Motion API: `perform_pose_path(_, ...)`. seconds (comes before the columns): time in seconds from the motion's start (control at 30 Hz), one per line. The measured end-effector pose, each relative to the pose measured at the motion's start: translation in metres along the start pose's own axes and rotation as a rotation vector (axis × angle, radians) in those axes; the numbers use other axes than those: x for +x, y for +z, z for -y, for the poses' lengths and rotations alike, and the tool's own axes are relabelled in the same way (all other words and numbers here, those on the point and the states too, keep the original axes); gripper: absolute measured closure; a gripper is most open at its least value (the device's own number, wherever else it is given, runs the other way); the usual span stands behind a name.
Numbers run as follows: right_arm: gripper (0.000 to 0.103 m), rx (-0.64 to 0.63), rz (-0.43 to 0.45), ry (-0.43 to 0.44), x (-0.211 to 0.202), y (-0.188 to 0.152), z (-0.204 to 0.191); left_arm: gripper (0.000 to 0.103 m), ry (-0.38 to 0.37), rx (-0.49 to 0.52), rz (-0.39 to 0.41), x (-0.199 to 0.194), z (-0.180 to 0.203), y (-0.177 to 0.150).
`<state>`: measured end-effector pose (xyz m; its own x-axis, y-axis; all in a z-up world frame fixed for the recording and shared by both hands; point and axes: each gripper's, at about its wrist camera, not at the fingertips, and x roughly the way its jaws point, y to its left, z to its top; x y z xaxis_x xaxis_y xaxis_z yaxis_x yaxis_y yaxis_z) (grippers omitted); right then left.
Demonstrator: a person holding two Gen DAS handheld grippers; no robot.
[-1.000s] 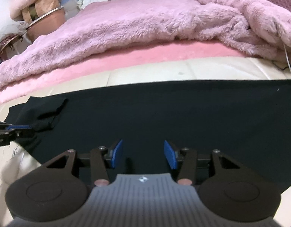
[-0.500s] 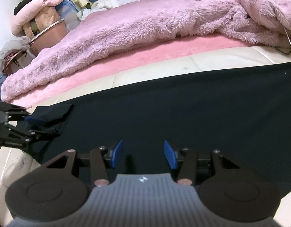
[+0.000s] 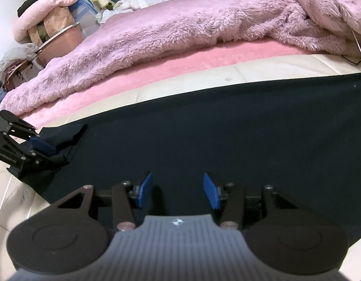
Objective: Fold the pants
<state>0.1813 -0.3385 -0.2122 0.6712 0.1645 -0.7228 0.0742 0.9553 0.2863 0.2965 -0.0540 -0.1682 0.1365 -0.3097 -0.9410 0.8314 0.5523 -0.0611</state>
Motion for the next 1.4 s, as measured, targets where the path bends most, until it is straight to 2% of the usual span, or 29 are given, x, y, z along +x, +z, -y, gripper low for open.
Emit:
perform_pose_path(0.03, 0.057, 0.001, 0.001, 0.002, 0.000, 0.000, 0.001, 0.069, -0.007, -0.007, 0.001, 0.000, -0.001, 0.001)
perform_pose_path(0.07, 0.057, 0.001, 0.002, 0.004, 0.000, 0.000, 0.001, 0.070, -0.008, -0.012, 0.002, -0.001, -0.001, 0.002)
perform_pose_path(0.1, 0.057, -0.001, 0.003, 0.004, 0.000, 0.000, 0.001, 0.081, 0.001, -0.004, 0.008, -0.002, 0.002, 0.002)
perform_pose_path(0.13, 0.057, -0.003, 0.003, 0.004, 0.000, -0.001, 0.001, 0.099, 0.010, 0.008, 0.019, -0.004, 0.007, 0.002)
perform_pose_path(0.2, 0.057, -0.005, 0.003, 0.004, 0.001, -0.001, 0.001, 0.102, 0.046, 0.002, 0.046, -0.012, 0.014, -0.002)
perform_pose_path(0.27, 0.057, -0.009, 0.004, 0.003, 0.001, -0.001, 0.000, 0.102, 0.056, -0.034, 0.117, -0.029, 0.015, -0.008)
perform_pose_path(0.33, 0.057, -0.012, 0.005, 0.002, 0.000, -0.001, 0.000, 0.102, 0.079, -0.115, 0.206, -0.053, 0.008, -0.016)
perform_pose_path(0.5, 0.057, -0.015, 0.005, -0.004, 0.000, -0.002, -0.001, 0.102, 0.144, -0.434, 0.424, -0.110, -0.035, -0.050)
perform_pose_path(0.63, 0.057, -0.029, 0.000, -0.014, -0.001, -0.001, -0.003, 0.102, 0.245, -0.728, 0.549, -0.136, -0.065, -0.106)
perform_pose_path(0.7, 0.057, -0.032, -0.003, -0.018, 0.000, -0.001, -0.004, 0.102, 0.307, -0.894, 0.578, -0.135, -0.081, -0.143)
perform_pose_path(0.8, 0.057, -0.042, -0.008, -0.028, 0.001, 0.000, -0.006, 0.102, 0.379, -1.178, 0.536, -0.114, -0.104, -0.202)
perform_pose_path(0.87, 0.057, -0.051, -0.012, -0.032, 0.001, 0.000, -0.008, 0.102, 0.385, -1.289, 0.513, -0.101, -0.114, -0.230)
perform_pose_path(1.0, 0.057, -0.060, -0.018, -0.040, 0.002, 0.000, -0.010, 0.102, 0.389, -1.351, 0.533, -0.088, -0.121, -0.246)
perform_pose_path(1.13, 0.057, -0.073, -0.024, -0.049, 0.003, 0.000, -0.011, 0.102, 0.418, -1.355, 0.546, -0.087, -0.111, -0.252)
perform_pose_path(1.23, 0.057, -0.077, -0.028, -0.052, 0.004, 0.000, -0.012, 0.102, 0.454, -1.351, 0.600, -0.094, -0.099, -0.254)
perform_pose_path(1.33, 0.057, -0.087, -0.032, -0.058, 0.005, 0.000, -0.013, 0.102, 0.432, -1.359, 0.531, -0.080, -0.104, -0.256)
perform_pose_path(1.4, 0.057, -0.101, -0.039, -0.066, 0.007, 0.001, -0.015, 0.101, 0.396, -1.398, 0.536, -0.076, -0.107, -0.264)
